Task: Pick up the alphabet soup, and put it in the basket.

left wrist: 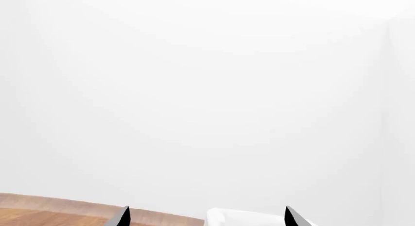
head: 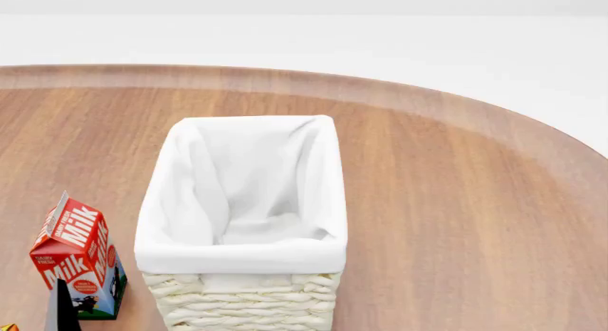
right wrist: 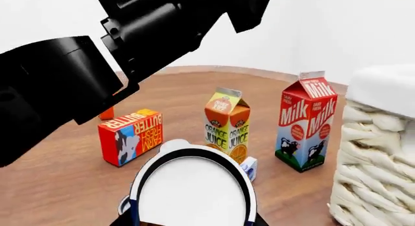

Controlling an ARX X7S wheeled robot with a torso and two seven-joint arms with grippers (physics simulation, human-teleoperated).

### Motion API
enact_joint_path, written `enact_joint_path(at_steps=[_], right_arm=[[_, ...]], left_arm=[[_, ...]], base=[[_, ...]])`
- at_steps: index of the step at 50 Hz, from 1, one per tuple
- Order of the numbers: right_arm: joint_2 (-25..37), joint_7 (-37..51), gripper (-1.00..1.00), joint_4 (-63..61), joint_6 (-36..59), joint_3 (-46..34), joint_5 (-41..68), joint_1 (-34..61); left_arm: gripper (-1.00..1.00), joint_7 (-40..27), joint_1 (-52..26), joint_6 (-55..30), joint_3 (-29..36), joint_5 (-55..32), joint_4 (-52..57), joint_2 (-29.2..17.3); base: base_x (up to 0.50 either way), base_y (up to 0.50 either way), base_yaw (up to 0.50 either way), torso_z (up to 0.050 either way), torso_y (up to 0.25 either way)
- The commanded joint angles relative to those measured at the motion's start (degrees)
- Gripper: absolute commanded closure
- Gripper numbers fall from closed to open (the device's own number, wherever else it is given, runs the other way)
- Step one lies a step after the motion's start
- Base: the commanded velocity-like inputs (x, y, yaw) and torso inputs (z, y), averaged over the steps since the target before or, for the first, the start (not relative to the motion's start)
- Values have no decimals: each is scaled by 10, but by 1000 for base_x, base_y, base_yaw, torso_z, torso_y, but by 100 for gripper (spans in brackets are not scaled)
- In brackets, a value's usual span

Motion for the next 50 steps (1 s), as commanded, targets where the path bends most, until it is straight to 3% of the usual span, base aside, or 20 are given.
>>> enact_joint_path(at_steps=[1,50], right_arm=[[32,-11,100,-82,-45,19,48,-32],[73,104,100,-230,-31,86,68,-46]], left_arm=[[-100,-1,0,1,1,0,0,-1],[-100,-5,-3,4,6,0,-2,-4]], base=[[0,0,0,0,0],[0,0,0,0,0]])
